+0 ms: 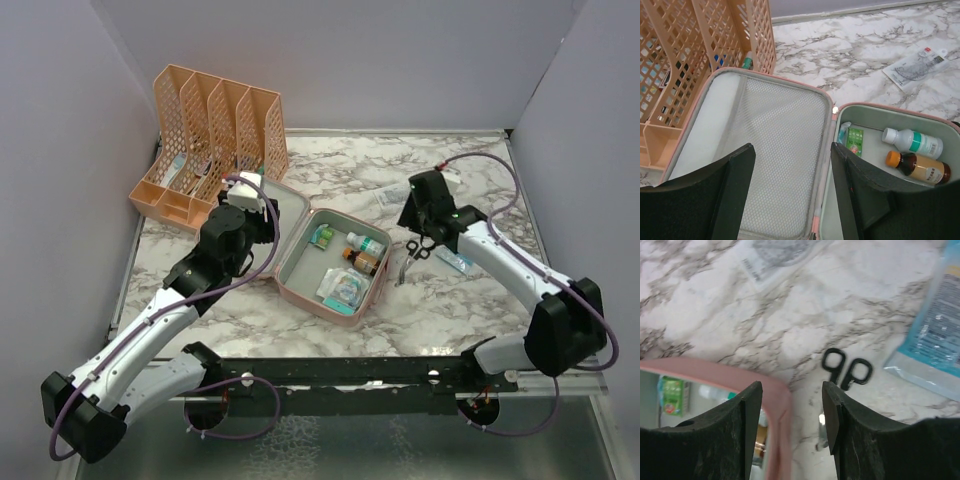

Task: Organize the medicine kit

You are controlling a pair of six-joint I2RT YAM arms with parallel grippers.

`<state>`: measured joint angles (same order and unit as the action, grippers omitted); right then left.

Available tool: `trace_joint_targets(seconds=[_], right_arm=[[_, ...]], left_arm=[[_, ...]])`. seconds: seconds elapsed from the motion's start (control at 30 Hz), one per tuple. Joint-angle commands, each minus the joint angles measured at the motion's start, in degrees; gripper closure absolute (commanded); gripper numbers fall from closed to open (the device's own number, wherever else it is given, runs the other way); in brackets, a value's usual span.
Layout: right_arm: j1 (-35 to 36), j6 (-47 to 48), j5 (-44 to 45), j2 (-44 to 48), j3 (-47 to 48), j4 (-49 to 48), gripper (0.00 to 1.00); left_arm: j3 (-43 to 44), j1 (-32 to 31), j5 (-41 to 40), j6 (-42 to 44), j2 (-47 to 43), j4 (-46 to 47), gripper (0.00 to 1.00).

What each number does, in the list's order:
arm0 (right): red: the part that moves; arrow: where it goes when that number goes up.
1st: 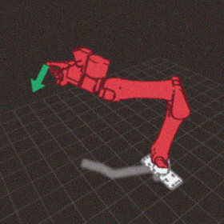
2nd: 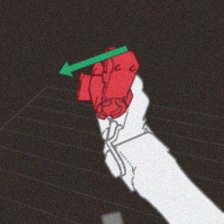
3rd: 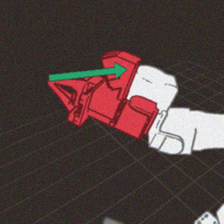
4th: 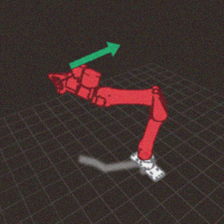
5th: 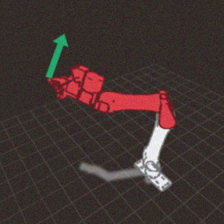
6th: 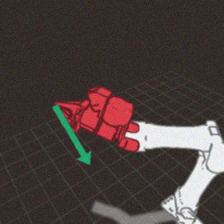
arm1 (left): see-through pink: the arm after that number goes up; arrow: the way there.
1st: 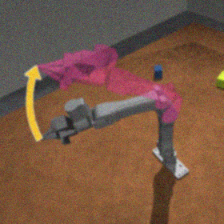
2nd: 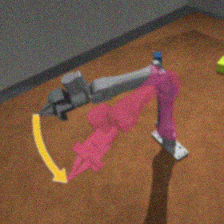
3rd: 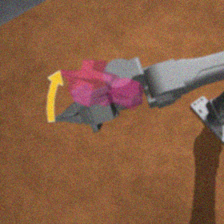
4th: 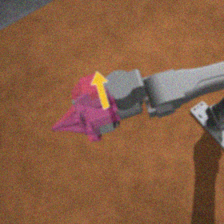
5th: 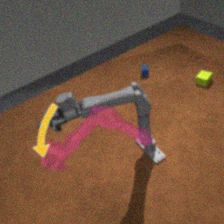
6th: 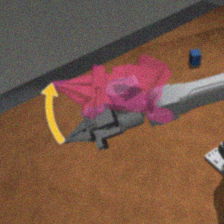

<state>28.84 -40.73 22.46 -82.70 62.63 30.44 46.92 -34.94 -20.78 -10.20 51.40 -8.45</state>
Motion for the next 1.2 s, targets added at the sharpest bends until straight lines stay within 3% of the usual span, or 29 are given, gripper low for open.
trace_joint_targets(seconds=[0.0, 0.2, 0.47, 0.93, 1.1, 1.17], right_arm=[[-7.66, 3.74, 1.54, 7.11, -6.15, 1.43, 0.49], [-20.08, 4.19, -0.85, 9.28, -10.42, 0.52, 0.48], [-33.48, 4.28, -11.45, 5.65, -13.08, -3.98, 0.48], [-35.52, 9.41, -20.7, 0.25, -13.12, -5.71, 0.51], [-35.46, 10.42, -22.61, 0.02, -13.29, -6.1, 0.52], [-35.44, 11.58, -24.38, 0.44, -13.45, -6.72, 0.52]], left_arm=[[-0.76, 0.22, 4.38, -0.17, -1.86, 2.58, 0.34], [-0.72, 0.22, 4.9, -0.24, -1.93, 2.51, 0.31], [-0.71, 0.22, 5.09, -0.06, -1.84, 2.54, 0.28], [-0.49, 0.22, 5.0, -0.4, -0.66, 2.14, 0.26], [-0.06, 0.22, 1.26, -3.87, -0.02, -0.75, 0.25], [0.68, 0.27, -1.65, -6.7, 1.16, -4.22, 0.19]])
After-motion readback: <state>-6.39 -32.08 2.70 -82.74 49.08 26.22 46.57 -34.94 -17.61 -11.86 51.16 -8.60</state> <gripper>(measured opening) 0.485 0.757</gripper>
